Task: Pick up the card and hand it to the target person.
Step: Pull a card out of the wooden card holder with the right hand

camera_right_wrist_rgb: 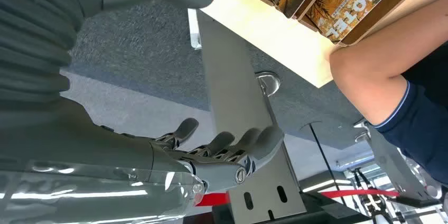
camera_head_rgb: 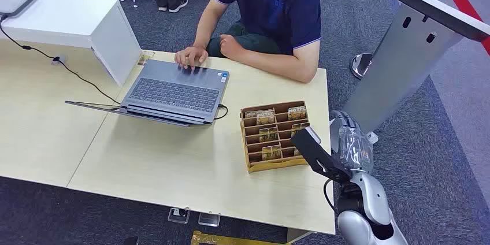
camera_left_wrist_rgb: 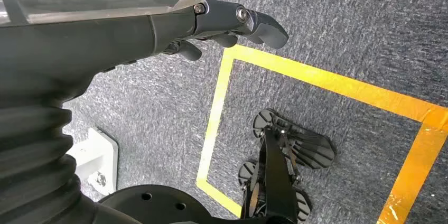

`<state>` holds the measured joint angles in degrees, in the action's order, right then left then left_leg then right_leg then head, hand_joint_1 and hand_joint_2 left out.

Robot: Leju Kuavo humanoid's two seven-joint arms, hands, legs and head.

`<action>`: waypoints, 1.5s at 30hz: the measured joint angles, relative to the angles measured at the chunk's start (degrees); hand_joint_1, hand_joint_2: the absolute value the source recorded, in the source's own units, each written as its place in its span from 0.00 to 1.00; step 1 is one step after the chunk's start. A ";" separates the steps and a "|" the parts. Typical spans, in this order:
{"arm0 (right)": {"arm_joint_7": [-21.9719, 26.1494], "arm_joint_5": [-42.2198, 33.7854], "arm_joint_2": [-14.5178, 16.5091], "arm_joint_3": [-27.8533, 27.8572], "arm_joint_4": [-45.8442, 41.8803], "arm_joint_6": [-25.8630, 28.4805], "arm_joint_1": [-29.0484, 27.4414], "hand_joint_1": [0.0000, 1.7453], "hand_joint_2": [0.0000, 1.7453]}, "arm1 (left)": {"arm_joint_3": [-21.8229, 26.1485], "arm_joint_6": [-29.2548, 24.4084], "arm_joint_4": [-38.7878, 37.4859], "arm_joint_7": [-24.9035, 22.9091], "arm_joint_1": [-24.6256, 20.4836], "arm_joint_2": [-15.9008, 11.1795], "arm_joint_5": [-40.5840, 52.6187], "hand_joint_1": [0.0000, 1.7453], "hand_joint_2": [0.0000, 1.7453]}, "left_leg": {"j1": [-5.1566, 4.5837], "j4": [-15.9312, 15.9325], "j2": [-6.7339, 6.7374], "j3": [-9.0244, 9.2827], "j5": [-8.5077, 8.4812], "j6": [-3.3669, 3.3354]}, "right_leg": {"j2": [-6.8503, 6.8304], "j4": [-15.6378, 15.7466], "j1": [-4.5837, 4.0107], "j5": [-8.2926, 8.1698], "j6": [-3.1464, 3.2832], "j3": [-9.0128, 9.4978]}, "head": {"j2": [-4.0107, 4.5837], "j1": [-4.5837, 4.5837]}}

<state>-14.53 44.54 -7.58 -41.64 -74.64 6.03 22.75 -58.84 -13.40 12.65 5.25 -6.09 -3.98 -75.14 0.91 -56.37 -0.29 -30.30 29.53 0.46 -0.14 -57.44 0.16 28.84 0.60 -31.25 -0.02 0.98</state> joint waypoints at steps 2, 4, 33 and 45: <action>0.00 0.00 0.00 -0.01 0.00 0.00 0.00 0.43 1.00 | 0.00 0.00 0.00 0.00 0.00 0.00 0.00 0.00 1.00 | 0.00 0.00 0.00 0.00 0.00 0.00 | 0.00 0.00 0.00 0.00 0.00 0.00 | 0.00 0.00; 0.00 -0.01 0.00 -0.02 0.00 0.00 0.00 0.43 1.00 | 0.00 0.00 -0.01 0.00 0.00 0.00 0.00 0.00 1.00 | 0.00 0.00 0.00 0.00 0.00 0.00 | 0.00 0.00 0.00 0.00 0.00 0.00 | 0.00 0.00; -0.02 -0.07 0.00 -0.09 0.12 0.00 0.00 0.43 1.00 | 0.00 0.00 -0.02 0.00 0.00 0.00 0.02 0.00 1.00 | 0.00 0.00 0.00 0.00 0.00 0.00 | 0.00 0.00 0.00 0.00 0.00 0.00 | 0.00 0.02; -0.02 -0.10 0.00 -0.10 0.19 0.00 0.00 0.44 1.00 | 0.00 0.00 -0.02 0.00 0.00 0.00 0.03 0.00 1.00 | 0.00 0.00 0.00 0.00 0.00 0.00 | 0.00 0.00 0.00 0.00 0.00 0.00 | 0.00 0.00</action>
<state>-14.56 44.45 -7.58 -41.74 -74.46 6.03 22.75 -58.84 -13.40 12.63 5.25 -6.09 -3.98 -75.11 0.91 -56.37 -0.28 -30.30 29.53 0.46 -0.14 -57.44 0.16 28.84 0.60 -31.26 -0.02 0.98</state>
